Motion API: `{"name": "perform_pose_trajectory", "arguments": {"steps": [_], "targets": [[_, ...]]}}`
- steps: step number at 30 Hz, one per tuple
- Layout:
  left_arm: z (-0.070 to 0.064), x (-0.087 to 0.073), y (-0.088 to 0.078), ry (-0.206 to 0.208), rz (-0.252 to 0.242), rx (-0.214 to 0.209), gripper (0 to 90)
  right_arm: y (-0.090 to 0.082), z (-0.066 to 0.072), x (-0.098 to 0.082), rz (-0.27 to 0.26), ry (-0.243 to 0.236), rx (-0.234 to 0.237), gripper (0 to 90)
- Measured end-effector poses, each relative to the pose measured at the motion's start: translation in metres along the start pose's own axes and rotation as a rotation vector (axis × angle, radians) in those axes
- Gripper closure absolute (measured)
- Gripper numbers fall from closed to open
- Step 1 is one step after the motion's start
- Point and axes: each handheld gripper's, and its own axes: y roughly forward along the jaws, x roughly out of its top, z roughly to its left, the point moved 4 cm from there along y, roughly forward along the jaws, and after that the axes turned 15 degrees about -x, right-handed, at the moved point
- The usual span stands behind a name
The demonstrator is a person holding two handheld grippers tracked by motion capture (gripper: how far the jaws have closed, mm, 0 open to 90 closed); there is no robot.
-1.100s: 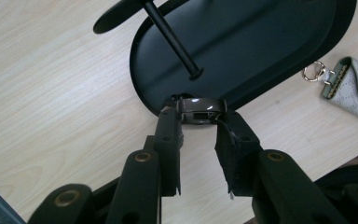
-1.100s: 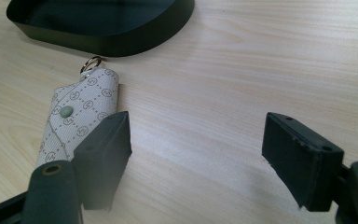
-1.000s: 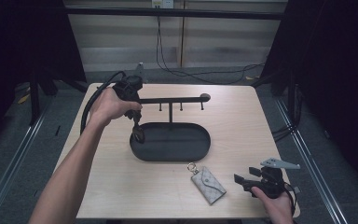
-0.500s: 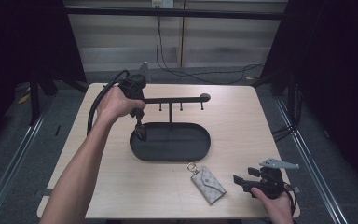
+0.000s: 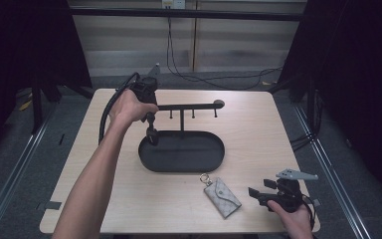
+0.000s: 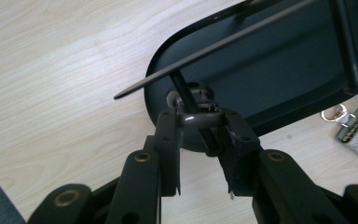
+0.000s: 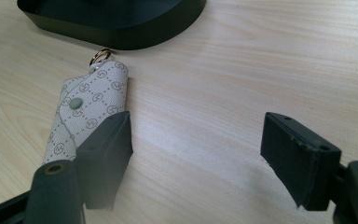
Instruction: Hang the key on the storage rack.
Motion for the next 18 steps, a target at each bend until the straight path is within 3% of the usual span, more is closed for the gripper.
{"name": "perform_pose_trajectory", "arguments": {"steps": [7, 14, 17, 18], "targets": [[0.0011, -0.0019, 0.0007, 0.005, -0.008, -0.008, 69.2, -0.0003, 0.0006, -0.0001, 0.001, -0.005, 0.000, 24.8], [0.0043, -0.0059, -0.0001, -0.006, -0.021, -0.046, 49.7, -0.0002, 0.0008, -0.0002, 0.004, -0.006, -0.002, 24.9], [0.0038, -0.0087, -0.0013, -0.001, -0.014, -0.056, 45.9, 0.0000, 0.0007, -0.0001, 0.003, -0.010, -0.001, 25.0], [0.0041, -0.0092, -0.0018, 0.021, -0.007, -0.061, 43.9, 0.0001, 0.0007, -0.0001, 0.003, -0.010, -0.002, 24.9]]}}
